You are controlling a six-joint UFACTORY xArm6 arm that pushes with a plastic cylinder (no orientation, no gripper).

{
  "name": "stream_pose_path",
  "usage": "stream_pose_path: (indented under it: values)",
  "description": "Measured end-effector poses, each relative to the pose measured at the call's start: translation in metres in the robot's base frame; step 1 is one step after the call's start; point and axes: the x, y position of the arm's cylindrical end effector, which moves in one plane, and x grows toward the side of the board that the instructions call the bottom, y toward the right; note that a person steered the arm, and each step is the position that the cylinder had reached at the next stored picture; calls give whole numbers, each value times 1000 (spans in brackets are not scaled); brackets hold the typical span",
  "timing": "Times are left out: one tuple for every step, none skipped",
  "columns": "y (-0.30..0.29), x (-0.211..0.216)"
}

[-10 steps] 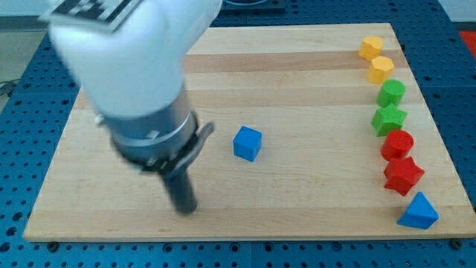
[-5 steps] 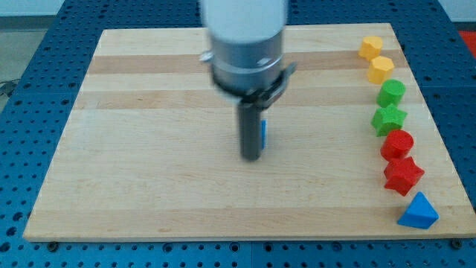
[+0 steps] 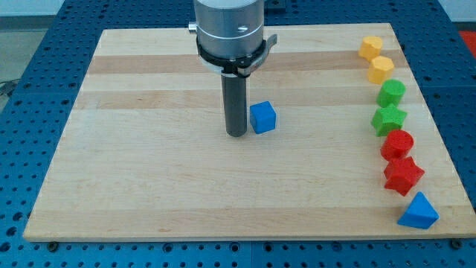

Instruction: Place the blue cube top left to the yellow heart

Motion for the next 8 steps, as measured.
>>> stream_pose_path:
  values:
    - [22, -10]
    - [60, -32]
    - [60, -32]
    - [87, -58]
    - [107, -71]
    - [74, -33]
    - [74, -30]
    - [94, -89]
